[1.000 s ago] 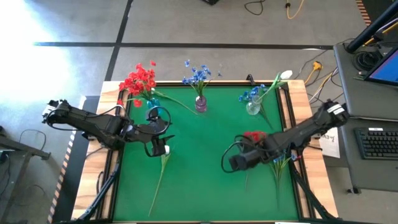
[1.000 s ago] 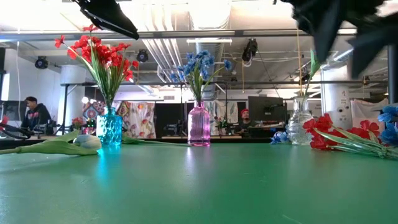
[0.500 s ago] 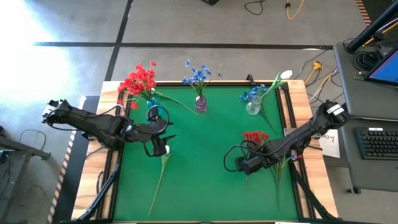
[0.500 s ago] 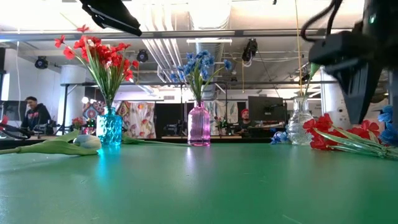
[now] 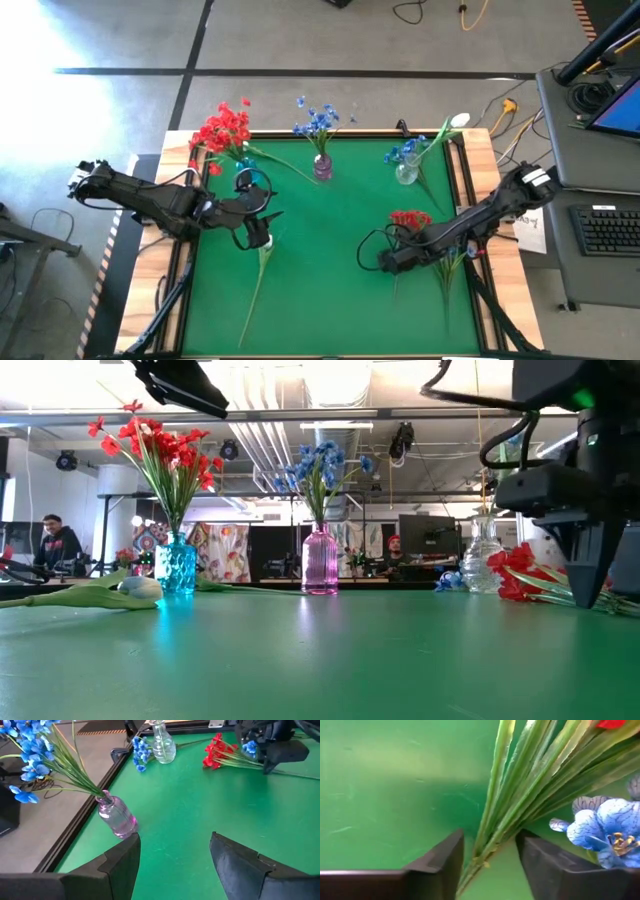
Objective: Sort flowers into vase by color
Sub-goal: Put the red flowers into the blue vase
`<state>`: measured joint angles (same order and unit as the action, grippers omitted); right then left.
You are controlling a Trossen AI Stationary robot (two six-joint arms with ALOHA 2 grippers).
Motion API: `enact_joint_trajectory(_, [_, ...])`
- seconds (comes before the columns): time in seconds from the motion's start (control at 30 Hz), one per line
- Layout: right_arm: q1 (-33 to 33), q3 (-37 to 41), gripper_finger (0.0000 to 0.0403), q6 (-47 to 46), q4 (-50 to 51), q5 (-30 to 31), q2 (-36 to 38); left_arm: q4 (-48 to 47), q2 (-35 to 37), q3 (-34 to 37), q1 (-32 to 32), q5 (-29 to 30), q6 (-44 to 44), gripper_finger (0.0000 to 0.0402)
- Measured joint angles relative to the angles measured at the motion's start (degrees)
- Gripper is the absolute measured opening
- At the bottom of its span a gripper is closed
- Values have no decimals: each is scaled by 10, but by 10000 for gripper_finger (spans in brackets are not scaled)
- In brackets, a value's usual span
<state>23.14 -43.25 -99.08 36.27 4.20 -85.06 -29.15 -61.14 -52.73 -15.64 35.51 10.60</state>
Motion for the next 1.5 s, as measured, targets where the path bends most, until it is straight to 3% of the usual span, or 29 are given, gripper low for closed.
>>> enact_joint_trajectory(0.3, [-11,-21,22,74,-1,22,4,5,0,0,0,-3,4,223])
enact_joint_trajectory(0.47, [-17,-23,20,110,13,16,27,13,0,0,0,-48,-8,223])
enact_joint_trajectory(0.63, [-18,-34,20,224,-5,37,76,51,0,0,0,-152,-60,223])
enact_joint_trajectory(0.87, [-23,-36,20,431,-163,174,155,165,0,35,0,-294,-160,223])
enact_joint_trajectory(0.97, [-25,-36,20,577,-252,219,172,244,1,73,-1,-347,-172,223])
enact_joint_trajectory(1.23, [-50,-36,20,938,-545,205,155,494,-24,134,15,-330,-171,223])
enact_joint_trajectory(1.37, [-72,-35,20,1016,-630,151,134,549,-51,131,28,-309,-155,223])
enact_joint_trajectory(1.5, [-96,-36,20,1036,-663,117,105,590,-85,125,35,-262,-154,225])
